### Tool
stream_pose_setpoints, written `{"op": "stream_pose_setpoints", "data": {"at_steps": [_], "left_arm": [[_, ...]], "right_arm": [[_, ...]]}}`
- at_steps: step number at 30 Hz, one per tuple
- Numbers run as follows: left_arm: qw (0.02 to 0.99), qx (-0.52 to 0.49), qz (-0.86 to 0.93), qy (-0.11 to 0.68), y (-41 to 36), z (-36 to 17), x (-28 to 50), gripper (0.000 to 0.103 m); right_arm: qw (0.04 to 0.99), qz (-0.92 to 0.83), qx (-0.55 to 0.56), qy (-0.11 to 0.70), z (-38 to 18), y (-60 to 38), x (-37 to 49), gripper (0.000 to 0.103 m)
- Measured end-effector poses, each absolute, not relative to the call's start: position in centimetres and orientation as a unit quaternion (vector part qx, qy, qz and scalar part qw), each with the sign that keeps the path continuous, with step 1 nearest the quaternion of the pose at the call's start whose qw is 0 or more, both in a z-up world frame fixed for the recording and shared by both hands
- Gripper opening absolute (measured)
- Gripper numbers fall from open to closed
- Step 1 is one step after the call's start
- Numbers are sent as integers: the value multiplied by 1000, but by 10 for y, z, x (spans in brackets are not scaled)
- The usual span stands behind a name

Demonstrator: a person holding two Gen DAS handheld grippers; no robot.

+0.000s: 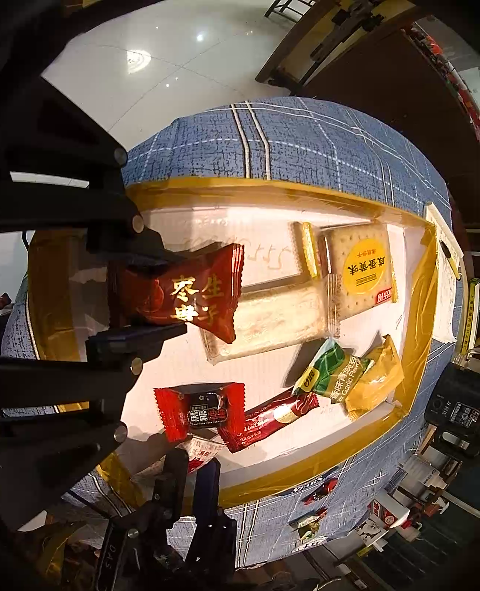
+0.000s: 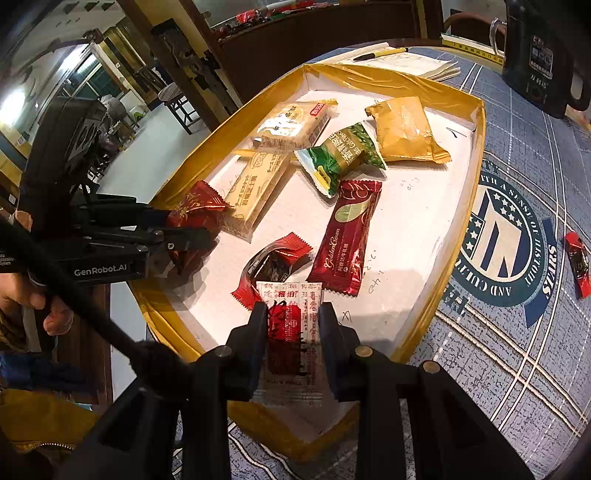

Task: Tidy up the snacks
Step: 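Lower the red pouch and sachet into the tray and open both tools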

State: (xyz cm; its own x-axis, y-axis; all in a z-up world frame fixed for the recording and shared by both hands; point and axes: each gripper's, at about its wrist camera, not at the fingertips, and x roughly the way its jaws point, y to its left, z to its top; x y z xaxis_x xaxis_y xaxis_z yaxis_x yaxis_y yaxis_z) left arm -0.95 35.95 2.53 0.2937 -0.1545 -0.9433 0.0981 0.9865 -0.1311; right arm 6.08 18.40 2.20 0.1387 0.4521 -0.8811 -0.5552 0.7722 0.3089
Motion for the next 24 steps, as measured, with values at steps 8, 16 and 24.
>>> {"op": "stream_pose_setpoints", "data": {"at_steps": [8, 16, 24], "left_arm": [[809, -26, -78, 582, 362, 30, -11, 46], [821, -18, -83, 565, 356, 42, -11, 65], [833, -32, -93, 544, 346, 59, -6, 69]], "right_arm": [[754, 334, -41, 565, 21, 184, 60, 28], [761, 334, -28, 555, 31, 179, 60, 37], [783, 316, -5, 536, 44, 157, 68, 42]]}}
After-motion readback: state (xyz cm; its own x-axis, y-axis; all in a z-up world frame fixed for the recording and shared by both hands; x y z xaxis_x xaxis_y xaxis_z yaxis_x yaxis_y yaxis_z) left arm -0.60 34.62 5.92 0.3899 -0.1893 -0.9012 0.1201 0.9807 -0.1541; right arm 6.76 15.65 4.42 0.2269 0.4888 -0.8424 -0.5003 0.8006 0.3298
